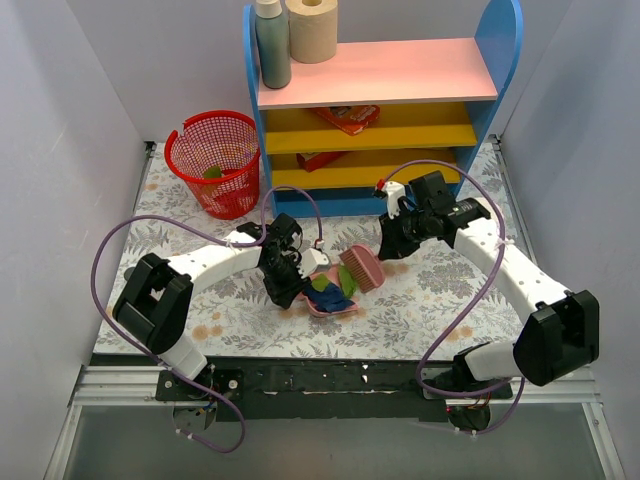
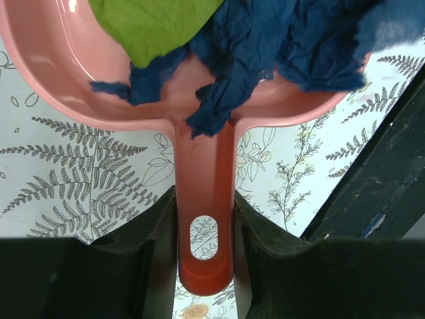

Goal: Sweep away the paper scraps from the table

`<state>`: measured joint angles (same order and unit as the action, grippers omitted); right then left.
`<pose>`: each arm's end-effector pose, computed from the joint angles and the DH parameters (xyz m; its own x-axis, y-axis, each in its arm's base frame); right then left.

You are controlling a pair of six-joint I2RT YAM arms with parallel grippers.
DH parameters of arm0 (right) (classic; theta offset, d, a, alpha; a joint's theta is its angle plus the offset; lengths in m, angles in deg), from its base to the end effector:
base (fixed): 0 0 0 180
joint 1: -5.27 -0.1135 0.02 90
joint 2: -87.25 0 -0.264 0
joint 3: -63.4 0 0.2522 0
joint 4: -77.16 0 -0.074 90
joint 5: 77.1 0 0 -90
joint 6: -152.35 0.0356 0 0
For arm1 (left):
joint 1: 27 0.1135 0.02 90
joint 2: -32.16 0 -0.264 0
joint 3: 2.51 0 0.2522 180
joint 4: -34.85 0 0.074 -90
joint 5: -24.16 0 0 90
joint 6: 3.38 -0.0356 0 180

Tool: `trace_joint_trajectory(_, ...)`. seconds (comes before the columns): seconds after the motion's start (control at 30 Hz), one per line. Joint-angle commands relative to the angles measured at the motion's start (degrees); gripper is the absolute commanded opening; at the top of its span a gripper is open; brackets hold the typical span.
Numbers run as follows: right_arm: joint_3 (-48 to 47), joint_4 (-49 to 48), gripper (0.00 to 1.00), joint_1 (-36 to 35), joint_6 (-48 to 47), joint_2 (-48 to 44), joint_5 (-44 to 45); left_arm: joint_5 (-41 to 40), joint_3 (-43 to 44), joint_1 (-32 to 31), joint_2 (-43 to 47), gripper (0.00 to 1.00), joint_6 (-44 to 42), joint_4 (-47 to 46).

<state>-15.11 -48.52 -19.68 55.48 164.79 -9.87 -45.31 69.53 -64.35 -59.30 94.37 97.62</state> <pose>0.2471 0.1302 0.2898 -0.6506 -0.4243 -0.6298 -0.6811 0.6928 0.2369 0.2143 -0.1793 0.1872 -0.8621 0.4991 -0.0878 0.4943 0.7901 -0.3626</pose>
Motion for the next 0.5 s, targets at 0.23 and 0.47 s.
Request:
trace_joint_trajectory(0.23,-11.0,2.6,0.01,0.0,-6.7,-0.1,16.2,-0.3,1.5,-0.3,3.0,0.0,-0.3,2.9)
trace_joint_trajectory(0.47,-8.9,-1.3,0.01,0.0,-8.5,3.4,30.4,-0.1,2.8,-0.3,1.2,0.0,0.4,4.4)
